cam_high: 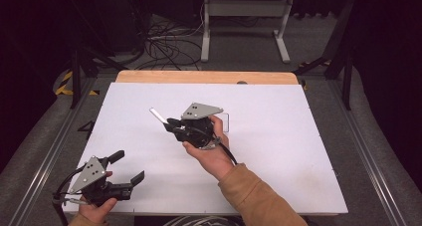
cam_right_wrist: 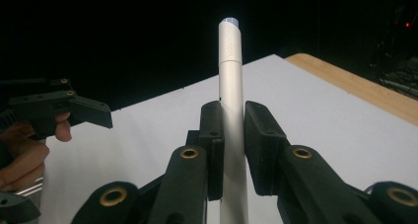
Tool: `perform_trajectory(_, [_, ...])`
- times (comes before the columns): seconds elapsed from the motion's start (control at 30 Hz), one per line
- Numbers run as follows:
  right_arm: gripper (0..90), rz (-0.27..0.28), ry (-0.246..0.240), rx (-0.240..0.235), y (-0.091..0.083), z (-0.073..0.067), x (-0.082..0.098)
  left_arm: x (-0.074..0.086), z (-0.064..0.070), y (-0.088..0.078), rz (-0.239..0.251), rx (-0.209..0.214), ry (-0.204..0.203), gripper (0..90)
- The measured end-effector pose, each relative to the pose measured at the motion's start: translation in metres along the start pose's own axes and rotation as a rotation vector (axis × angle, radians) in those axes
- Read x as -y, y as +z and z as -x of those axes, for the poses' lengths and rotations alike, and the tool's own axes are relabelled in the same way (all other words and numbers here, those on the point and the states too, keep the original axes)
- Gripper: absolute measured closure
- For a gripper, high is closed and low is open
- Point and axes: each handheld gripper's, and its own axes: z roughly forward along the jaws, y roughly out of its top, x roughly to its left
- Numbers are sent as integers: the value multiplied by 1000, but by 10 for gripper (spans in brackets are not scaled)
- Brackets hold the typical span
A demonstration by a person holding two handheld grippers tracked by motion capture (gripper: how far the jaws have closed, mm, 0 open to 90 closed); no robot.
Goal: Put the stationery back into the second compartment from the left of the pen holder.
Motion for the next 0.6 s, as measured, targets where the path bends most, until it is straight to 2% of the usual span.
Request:
perform_trajectory(0.27, [793, 88, -36, -28, -16, 16, 6, 0, 0, 0, -5, 2, 3, 73])
perform_trajectory(0.6, [794, 179, -54, -10, -29, 35, 18, 0, 0, 0, -4, 1, 3, 72])
